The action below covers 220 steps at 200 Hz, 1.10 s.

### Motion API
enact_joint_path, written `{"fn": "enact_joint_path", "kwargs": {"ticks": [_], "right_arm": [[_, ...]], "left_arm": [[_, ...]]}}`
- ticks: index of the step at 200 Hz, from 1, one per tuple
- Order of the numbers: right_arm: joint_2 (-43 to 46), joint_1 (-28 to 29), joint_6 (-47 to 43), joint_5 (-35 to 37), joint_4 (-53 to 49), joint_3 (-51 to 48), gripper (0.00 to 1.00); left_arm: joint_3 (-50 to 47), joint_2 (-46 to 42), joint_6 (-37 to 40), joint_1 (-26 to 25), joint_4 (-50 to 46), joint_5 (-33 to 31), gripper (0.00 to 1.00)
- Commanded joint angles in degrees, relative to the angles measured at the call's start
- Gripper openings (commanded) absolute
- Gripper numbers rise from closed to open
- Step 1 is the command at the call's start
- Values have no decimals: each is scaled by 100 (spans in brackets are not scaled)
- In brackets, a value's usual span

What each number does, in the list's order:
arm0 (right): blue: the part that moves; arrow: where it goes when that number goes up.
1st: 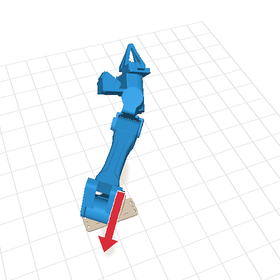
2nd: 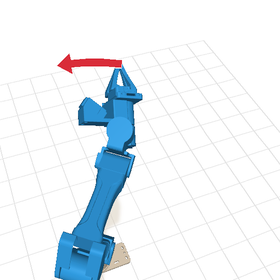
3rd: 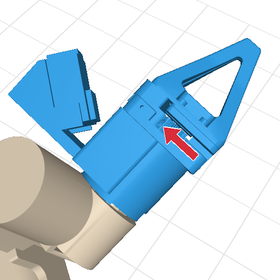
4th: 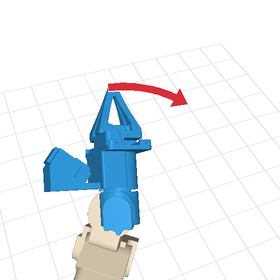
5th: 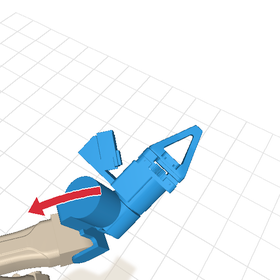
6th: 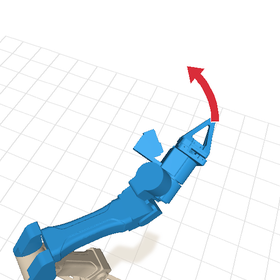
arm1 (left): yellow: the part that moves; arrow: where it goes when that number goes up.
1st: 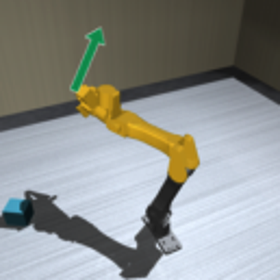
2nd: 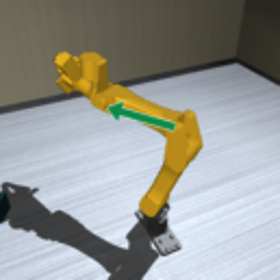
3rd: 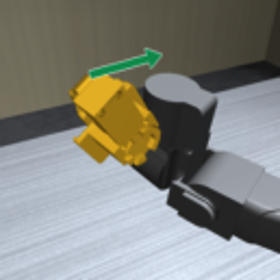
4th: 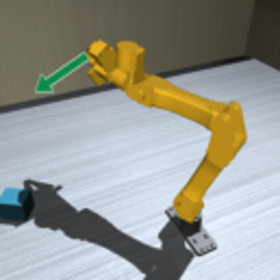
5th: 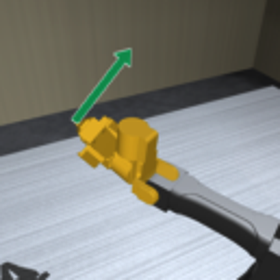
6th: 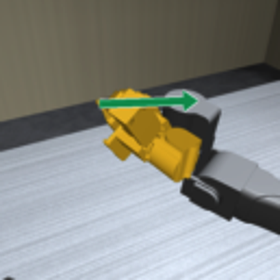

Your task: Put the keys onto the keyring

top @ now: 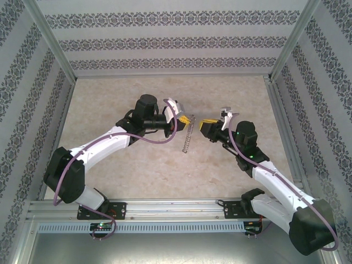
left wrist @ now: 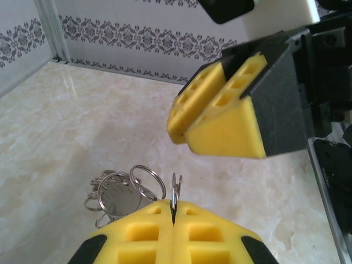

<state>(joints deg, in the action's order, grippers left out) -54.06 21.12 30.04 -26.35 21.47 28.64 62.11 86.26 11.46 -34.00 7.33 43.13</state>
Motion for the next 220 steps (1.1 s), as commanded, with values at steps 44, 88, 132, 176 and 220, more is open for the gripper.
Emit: {"fn": "enact_joint_path", "kwargs": {"ticks": [44,88,132,176,220], "right_arm": [[-277,-7,451,-791,866,133,40],[-283,-109,568,-852,1029,258,46],[-820,-246,864,-1254,1644,500,49],[-1447,-245,1366,-1719,2694,633,42],[-1730,-111,1533,-1716,3124,667,43]], "left_arm": [[-196,211,-1146,351,1556,1055,0],[-356,375,-1876,579,2424,1569,0],[-331,446,-2134,757,2662,1824,0],[-447,509,-2741,961,3354,1961,0],[-471,482,-2732,1034,3291,1996,0]]}}
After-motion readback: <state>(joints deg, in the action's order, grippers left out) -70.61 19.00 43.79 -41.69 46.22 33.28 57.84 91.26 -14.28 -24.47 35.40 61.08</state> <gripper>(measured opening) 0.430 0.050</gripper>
